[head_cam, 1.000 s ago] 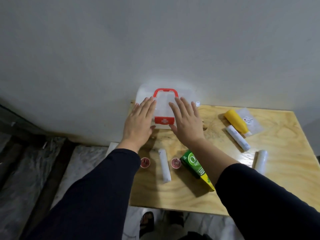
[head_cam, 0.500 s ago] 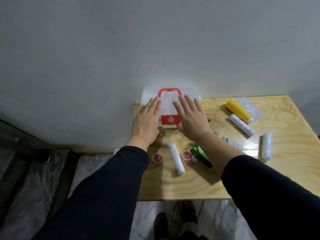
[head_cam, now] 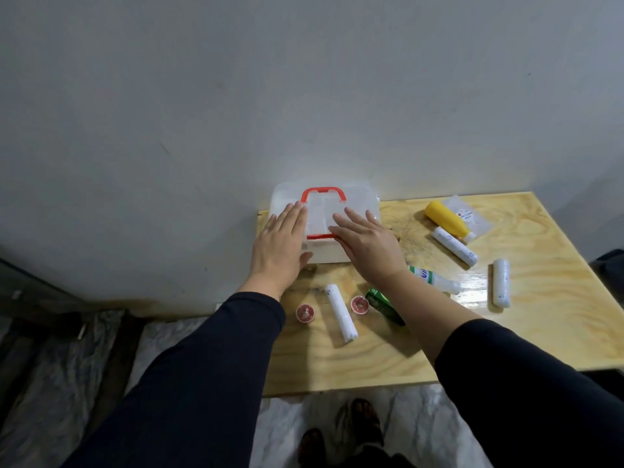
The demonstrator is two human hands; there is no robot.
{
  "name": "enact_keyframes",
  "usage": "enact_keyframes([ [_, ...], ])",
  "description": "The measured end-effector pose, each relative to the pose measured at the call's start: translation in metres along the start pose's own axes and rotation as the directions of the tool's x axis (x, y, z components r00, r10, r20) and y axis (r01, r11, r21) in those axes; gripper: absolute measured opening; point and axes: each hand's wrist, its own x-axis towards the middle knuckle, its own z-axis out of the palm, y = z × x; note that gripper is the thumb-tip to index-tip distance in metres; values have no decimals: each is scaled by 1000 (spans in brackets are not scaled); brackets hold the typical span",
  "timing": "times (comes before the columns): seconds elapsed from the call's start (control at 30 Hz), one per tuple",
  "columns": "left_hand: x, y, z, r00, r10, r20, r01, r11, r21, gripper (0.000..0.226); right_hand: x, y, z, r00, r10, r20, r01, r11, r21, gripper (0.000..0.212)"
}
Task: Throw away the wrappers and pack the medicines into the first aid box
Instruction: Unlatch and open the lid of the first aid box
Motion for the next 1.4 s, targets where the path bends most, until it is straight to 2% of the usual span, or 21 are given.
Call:
enact_keyframes([
  [0.13, 2, -2, -15, 999, 11, -52, -12, 1000, -20, 77, 11, -4, -17, 999, 34, -38, -33, 999, 17, 24],
  [0.33, 14, -10, -39, 991, 58, -123, -56, 998, 22, 66, 35, 1, -34, 978, 109, -180, -94, 992, 87, 24],
  [0.43, 17, -10, -41, 988, 53, -146, -49, 998, 33, 68, 52, 6, -38, 971, 138, -193, -118, 986, 114, 25],
  [0.57, 33, -8, -42, 988, 33, -150, -27, 999, 37, 78, 73, 15, -35, 973, 173, -154, -152, 978, 141, 24],
  [0.67, 48, -10, -43, 992, 11, -125, -9, 1000, 16, 83, 73, 20, -27, 980, 175, -96, -166, 982, 93, 31],
  [0.83, 63, -10, -38, 998, 19, -53, -15, 997, 76, 70, 31, 19, 2, 991, 128, -44, -128, 992, 7, 43],
  [0.97, 61, -9, -24, 999, 32, 17, -34, 994, 105, 76, 27, 23, 7, 990, 137, 41, -135, 989, -54, 50],
  [1.07, 61, -10, -16, 998, 38, 59, -44, 994, 99, 80, 34, 24, 3, 989, 118, 91, -113, 992, -54, 47],
  [1.23, 61, -16, -11, 994, 68, 83, -76, 993, 88, 94, 42, 20, -1, 985, 152, 84, -152, 988, -16, 42],
  [1.4, 65, -24, -22, 994, 106, -16, -104, 990, 94, 83, 56, 23, -7, 982, 185, 19, -186, 981, 51, 38],
])
